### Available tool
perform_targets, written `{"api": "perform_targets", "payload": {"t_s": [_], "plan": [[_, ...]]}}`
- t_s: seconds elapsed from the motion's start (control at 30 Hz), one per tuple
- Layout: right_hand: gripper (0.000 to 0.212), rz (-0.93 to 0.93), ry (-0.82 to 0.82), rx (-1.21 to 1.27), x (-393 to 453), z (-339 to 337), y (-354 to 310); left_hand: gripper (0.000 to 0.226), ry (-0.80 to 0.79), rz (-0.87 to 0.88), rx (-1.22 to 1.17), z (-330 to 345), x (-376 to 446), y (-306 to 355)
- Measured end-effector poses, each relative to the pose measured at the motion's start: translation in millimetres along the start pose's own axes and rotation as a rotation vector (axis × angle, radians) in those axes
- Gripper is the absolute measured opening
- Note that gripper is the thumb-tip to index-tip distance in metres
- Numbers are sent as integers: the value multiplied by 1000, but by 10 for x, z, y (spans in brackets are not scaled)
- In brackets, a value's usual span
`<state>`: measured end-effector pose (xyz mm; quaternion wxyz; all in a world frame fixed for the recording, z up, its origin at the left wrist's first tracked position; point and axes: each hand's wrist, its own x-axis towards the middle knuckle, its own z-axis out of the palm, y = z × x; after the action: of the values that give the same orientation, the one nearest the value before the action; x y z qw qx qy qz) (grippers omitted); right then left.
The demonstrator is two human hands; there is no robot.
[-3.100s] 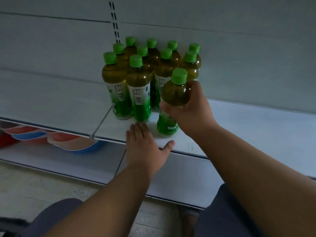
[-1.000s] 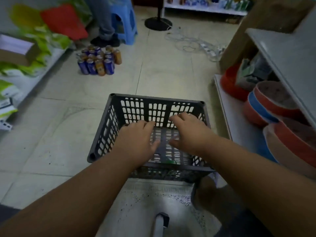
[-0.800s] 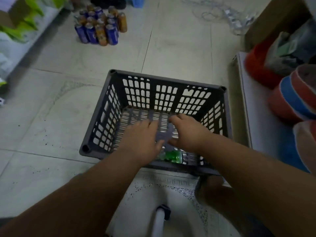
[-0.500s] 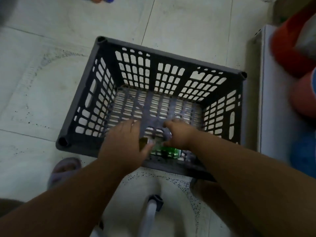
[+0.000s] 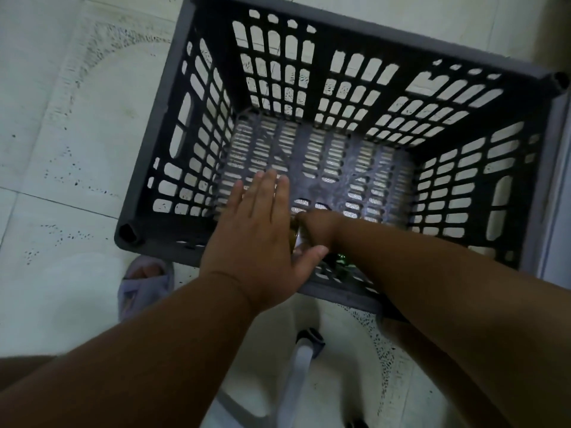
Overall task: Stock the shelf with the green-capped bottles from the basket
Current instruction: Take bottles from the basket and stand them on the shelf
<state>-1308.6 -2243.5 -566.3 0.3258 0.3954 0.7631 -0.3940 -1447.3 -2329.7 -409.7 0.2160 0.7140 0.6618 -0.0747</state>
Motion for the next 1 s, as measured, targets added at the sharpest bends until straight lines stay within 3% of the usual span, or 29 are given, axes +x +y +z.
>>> {"api": "perform_targets", "payload": {"t_s": [0.1,0.23,0.47,0.73,1.0], "plan": [[56,3,64,16,16,58,49,107,-3,4,-6,9,4,-6],[74,-13,179,91,-46,-17,98,106,12,21,-22,34,10,-16],[69,31,345,321,-361,-387,31,104,33,11,-37,37,-4,-15],[67,110,610,591,-1566,-870,-169,100,73,-27,29,-131,-107,39],[73,-49,874,733,-3086,-987,-588,103,281,85,-113,-870,-674,397]]}}
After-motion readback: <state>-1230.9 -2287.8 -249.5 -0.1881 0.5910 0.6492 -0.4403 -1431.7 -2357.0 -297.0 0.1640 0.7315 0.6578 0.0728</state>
